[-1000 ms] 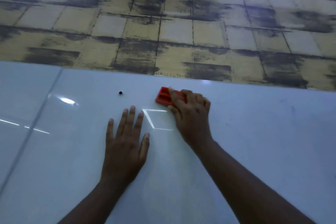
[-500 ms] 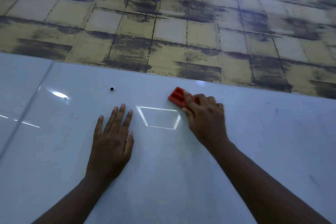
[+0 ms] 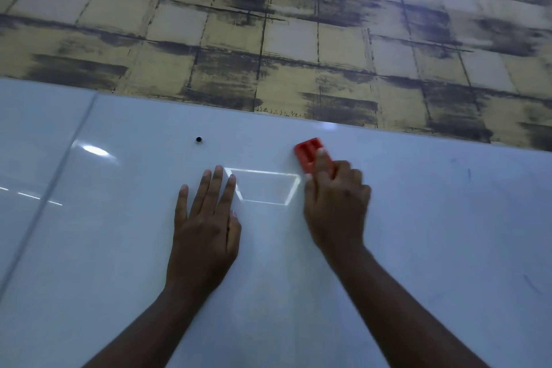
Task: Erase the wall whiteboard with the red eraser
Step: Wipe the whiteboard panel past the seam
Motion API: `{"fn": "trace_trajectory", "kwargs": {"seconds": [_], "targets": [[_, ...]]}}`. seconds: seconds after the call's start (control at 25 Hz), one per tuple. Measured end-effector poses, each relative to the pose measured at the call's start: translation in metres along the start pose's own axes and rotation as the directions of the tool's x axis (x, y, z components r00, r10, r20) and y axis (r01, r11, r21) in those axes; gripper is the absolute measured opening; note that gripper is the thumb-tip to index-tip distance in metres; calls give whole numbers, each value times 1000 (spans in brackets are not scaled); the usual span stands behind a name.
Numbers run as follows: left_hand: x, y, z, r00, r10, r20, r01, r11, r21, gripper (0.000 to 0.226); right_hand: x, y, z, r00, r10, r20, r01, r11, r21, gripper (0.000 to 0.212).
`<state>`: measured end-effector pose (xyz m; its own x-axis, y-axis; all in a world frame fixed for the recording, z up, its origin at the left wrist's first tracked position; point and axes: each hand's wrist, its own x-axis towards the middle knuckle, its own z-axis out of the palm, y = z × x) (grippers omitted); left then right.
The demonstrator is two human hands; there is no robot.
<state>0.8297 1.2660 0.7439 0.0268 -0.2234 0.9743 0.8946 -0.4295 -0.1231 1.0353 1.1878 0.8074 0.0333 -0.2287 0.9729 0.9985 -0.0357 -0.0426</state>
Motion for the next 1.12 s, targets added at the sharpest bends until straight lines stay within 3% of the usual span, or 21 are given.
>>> {"fn": "trace_trajectory", "kwargs": {"seconds": [0.16,0.32,0.48,0.68,0.76,0.84,1.0,1.12], "targets": [[-2,-8,2,1000,-6,-21,3,992,-124,58,-52,-63,-4,960,-280,23,277,958,71,52],[-6,-18,-2,1000,25,-16,-28,987,-158,56,-50,-35,-11,942,-335,1,335,941,52,48],[-11,-26,-16,991,133,-22,-132,991,16,55,-40,26,-19,980,-195,23,194,980,48,49],[-23,-22,-15,998,62,4,-62,997,-56,57,-64,60,-36,996,88,10,-89,977,194,48],[-24,-22,-16,999,51,14,-49,995,-84,57,-83,44,-33,994,112,-6,-107,968,225,48],[-26,-19,-18,999,35,25,-32,995,-93,57,-101,13,-29,999,50,-14,-46,973,228,48],[-36,-15,-19,998,20,64,-14,996,-83,59,-142,-54,-32,977,-210,31,196,950,243,49],[-48,-18,-22,995,25,93,-17,996,-88,59,-152,-59,-37,955,-288,63,265,931,251,49]]}}
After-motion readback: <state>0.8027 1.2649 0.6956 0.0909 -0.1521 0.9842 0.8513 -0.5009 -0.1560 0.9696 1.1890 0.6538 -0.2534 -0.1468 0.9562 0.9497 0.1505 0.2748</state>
